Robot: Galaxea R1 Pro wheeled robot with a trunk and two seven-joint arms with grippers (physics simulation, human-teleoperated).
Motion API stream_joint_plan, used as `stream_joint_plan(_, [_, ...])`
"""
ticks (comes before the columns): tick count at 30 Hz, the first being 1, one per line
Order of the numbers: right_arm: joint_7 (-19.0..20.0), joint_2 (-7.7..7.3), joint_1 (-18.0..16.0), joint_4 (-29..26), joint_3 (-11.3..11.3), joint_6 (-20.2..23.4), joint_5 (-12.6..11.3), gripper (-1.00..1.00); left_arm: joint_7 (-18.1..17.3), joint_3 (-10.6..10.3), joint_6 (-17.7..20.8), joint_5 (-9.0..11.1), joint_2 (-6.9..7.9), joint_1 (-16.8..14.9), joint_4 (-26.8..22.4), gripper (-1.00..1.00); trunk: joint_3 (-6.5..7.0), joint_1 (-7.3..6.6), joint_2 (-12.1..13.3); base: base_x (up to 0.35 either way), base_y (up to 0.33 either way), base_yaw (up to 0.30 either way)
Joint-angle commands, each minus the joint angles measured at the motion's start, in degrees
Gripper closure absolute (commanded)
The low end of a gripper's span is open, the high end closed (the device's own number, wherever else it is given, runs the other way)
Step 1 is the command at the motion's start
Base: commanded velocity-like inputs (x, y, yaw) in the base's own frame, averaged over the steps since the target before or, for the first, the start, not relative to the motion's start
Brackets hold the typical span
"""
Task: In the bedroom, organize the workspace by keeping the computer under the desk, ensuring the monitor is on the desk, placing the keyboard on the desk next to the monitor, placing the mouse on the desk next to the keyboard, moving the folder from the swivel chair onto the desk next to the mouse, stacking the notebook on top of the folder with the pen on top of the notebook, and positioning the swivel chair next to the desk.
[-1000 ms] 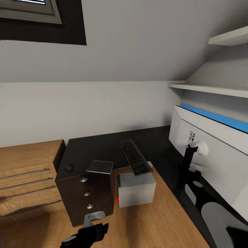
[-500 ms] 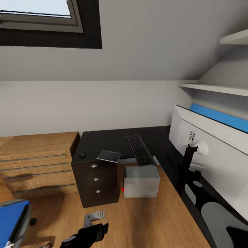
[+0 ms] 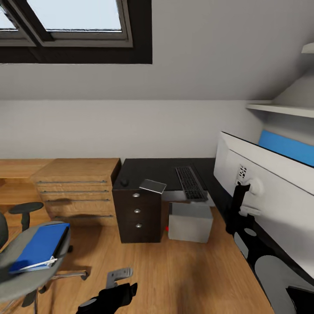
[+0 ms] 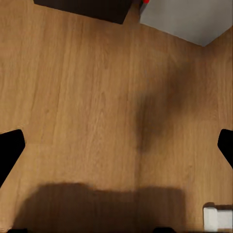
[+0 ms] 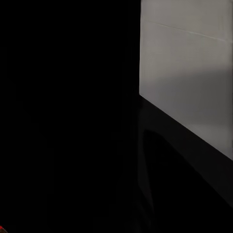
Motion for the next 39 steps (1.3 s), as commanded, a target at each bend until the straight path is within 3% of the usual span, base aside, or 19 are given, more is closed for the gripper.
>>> stream_joint_plan(1, [0.0,0.0,0.0,0.6,-0.1,-0.2,-0.8,1.0,0.5,-0.2,0.0,0.4,0.04,-0.1,-0.1,-1.0,-0.11,-0.03,0.0,-0.305,-0.163,0.273])
stream_joint_plan(16, [0.0,0.0,0.0,0.6,-0.1,-0.2,-0.8,1.0,0.5,-0.2,0.0,0.4,0.04,-0.1,-0.1,-1.0,-0.64,-0.03,0.0,-0.248,-0.242,0.248])
stream_joint_plan(39, [0.0,0.0,0.0,0.6,-0.1,-0.2,-0.8,1.0,0.5,-0.2,0.0,0.4,0.04,-0.1,0.0,-1.0,-0.41,-0.03,0.0,-0.324,-0.051,-0.046])
